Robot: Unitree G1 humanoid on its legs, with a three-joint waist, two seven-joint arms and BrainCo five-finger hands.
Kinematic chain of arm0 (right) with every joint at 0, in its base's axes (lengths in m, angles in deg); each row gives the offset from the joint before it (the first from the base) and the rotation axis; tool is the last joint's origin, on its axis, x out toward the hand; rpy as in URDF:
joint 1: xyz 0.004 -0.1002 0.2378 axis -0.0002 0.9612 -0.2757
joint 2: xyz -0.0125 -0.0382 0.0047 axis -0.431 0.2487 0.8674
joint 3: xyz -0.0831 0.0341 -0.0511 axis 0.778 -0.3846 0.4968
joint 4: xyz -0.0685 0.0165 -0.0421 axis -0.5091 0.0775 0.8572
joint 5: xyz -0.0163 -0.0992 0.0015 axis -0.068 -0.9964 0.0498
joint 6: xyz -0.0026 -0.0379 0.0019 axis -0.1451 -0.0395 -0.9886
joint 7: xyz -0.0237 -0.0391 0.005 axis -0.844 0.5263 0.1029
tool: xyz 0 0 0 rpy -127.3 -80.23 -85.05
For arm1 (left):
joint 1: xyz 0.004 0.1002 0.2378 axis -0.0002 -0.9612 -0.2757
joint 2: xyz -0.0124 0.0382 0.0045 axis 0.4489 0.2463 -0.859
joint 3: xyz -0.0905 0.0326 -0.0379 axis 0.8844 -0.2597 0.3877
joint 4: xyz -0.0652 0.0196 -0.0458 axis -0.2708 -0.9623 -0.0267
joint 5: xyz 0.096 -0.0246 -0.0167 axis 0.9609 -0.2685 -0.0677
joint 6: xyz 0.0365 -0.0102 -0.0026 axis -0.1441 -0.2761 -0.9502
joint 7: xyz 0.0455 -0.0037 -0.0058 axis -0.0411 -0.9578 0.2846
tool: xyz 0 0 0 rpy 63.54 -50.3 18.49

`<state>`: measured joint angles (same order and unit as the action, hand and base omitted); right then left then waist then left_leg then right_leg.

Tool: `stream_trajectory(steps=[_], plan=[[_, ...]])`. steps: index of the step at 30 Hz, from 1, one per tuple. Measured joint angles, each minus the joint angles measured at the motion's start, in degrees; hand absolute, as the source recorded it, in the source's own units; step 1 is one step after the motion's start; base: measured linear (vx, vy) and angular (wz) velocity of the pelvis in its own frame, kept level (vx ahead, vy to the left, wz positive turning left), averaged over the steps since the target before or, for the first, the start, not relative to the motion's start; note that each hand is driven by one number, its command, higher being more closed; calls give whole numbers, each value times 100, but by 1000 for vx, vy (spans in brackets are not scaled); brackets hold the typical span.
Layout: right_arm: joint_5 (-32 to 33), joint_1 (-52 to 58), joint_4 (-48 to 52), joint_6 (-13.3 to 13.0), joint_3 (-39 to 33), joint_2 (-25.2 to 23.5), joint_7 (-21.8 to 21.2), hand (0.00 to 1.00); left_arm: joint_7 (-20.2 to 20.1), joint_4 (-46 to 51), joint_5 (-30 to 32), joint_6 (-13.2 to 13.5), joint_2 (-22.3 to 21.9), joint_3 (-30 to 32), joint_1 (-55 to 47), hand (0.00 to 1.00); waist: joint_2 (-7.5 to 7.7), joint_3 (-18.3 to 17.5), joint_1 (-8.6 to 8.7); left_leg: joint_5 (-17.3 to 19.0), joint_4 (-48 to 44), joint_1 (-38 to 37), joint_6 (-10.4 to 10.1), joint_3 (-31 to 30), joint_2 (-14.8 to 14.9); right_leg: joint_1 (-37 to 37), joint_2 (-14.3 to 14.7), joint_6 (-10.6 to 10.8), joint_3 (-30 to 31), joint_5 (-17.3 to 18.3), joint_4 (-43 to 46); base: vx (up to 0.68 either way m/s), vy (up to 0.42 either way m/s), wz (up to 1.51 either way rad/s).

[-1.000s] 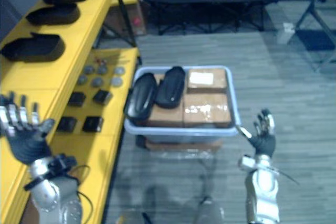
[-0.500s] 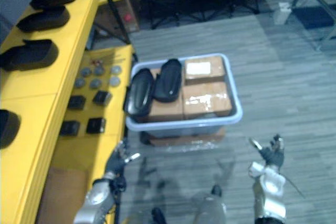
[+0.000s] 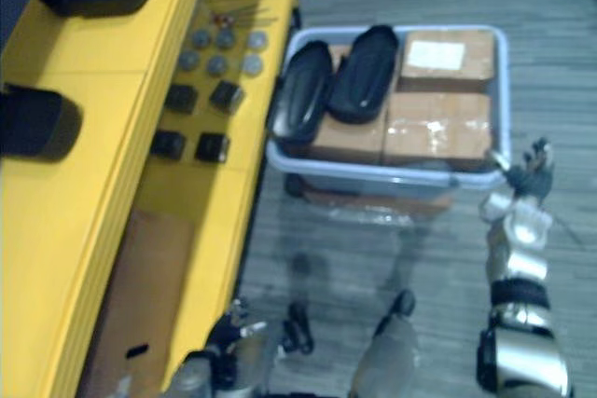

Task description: Walk over and take plastic housings, then place them on the shelf

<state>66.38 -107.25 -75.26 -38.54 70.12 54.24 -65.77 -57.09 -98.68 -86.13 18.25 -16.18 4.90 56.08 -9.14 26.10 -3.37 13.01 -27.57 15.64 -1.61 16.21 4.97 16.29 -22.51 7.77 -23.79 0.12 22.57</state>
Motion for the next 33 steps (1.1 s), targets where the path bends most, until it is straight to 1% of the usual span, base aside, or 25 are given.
stream_trajectory(steps=[2,3,5,6,8,10,12,13,16,17,19,21,24,25,26,27,29,30,32,33], plan=[[0,-610,-364,-2,377,252,45,0,8,-189,-58,302,-44,71,56,0,-98,13,-126,-17,-123,263,37,-128,-45,150,-70,-1,-94,0,91,-67,10,29],[-1,-740,-421,-1,474,302,82,0,5,-190,-74,348,-60,101,59,0,-120,30,-167,-28,-149,313,56,-147,-56,179,-88,-1,-112,0,110,-56,8,23],[-23,-1141,-540,37,744,505,251,0,-30,-224,-267,506,-178,162,76,0,-235,88,-328,-18,-295,509,83,-232,-66,277,-129,-12,-150,2,194,-52,21,18],[-38,-1245,-561,56,818,556,295,0,-44,-236,-271,537,-209,208,91,0,-280,105,-372,-13,-327,555,91,-255,-66,299,-131,-14,-156,3,209,-59,35,11],[-129,-1595,-714,189,1051,660,397,0,-108,-307,-280,571,-223,303,146,0,-369,168,-493,-12,-424,689,94,-317,-71,391,-154,-22,-173,8,276,-53,35,8],[-133,-1709,-780,335,1231,698,499,0,-172,-526,-278,579,-176,422,184,0,-390,175,-574,-10,-482,785,96,-363,-65,461,-155,-34,-185,16,315,-49,29,4],[-144,-1844,-804,468,1358,732,614,0,-203,-1069,-276,517,-152,429,183,0,-388,177,-603,0,-543,920,113,-399,-66,569,-170,-40,-206,19,358,-43,43,6],[-173,-1911,-895,531,1387,790,672,0,-220,-1273,-428,478,-196,448,168,0,-394,173,-629,8,-601,998,125,-438,-67,604,-188,-56,-247,31,392,-32,52,11],[-272,-2169,-1186,834,1502,983,1008,0,-296,-1535,-495,303,-169,237,151,0,-398,171,-873,16,-701,1117,137,-486,-73,684,-228,-90,-294,58,487,-39,57,8],[-273,-2237,-1209,887,1554,984,1036,0,-302,-1538,-502,302,-168,220,134,0,-403,167,-884,20,-718,1148,143,-509,-79,698,-236,-93,-306,64,484,-58,60,9],[-250,-2409,-1236,1016,1659,998,1228,0,-408,-1535,-527,304,-172,202,121,0,-419,156,-967,31,-794,1310,158,-578,-82,784,-243,-103,-350,83,490,-65,65,12],[-232,-2414,-1304,1116,1662,1027,1288,0,-432,-1542,-682,301,-153,87,120,0,-449,135,-1016,38,-814,1397,170,-638,-86,782,-256,-126,-441,101,478,-45,58,13],[-225,-2424,-1417,1248,1710,1108,1447,0,-479,-1545,-848,277,-165,-17,108,0,-499,100,-1169,35,-807,1475,183,-660,-125,829,-288,-115,-469,91,455,-13,59,8],[-224,-2468,-1417,1250,1719,1147,1504,0,-519,-1579,-905,241,-193,-45,102,0,-560,56,-1197,28,-801,1527,195,-683,-156,847,-321,-109,-513,88,452,31,71,17],[-219,-2553,-1416,1250,1788,1254,1515,0,-526,-1609,-941,232,-228,-116,102,0,-657,-14,-1219,17,-803,1615,212,-731,-190,865,-350,-88,-604,73,424,37,58,21],[-220,-2584,-1416,1250,1845,1318,1521,0,-529,-1611,-949,226,-233,-160,102,0,-702,-47,-1241,12,-801,1648,219,-747,-205,878,-352,-70,-619,61,404,53,55,15],[-218,-2612,-1416,1270,1951,1463,1674,0,-642,-1636,-952,173,-272,-210,102,0,-794,-116,-1401,3,-759,1652,230,-752,-237,884,-364,-34,-634,37,366,61,38,6],[-217,-2637,-1415,1304,1963,1497,1717,0,-669,-1636,-968,158,-288,-225,102,0,-815,-131,-1441,2,-734,1651,232,-759,-251,884,-371,-19,-645,28,359,64,19,6],[-98,-2814,-1420,1517,2058,1585,1833,0,-778,-1638,-1144,84,-317,-266,89,0,-893,-190,-1521,-8,-667,1682,247,-784,-276,865,-385,-15,-751,26,284,76,20,8],[-89,-2828,-1420,1552,2062,1603,1872,0,-807,-1639,-1163,66,-328,-284,89,0,-907,-201,-1546,-8,-656,1682,247,-785,-282,861,-385,-14,-758,26,268,72,25,4]])
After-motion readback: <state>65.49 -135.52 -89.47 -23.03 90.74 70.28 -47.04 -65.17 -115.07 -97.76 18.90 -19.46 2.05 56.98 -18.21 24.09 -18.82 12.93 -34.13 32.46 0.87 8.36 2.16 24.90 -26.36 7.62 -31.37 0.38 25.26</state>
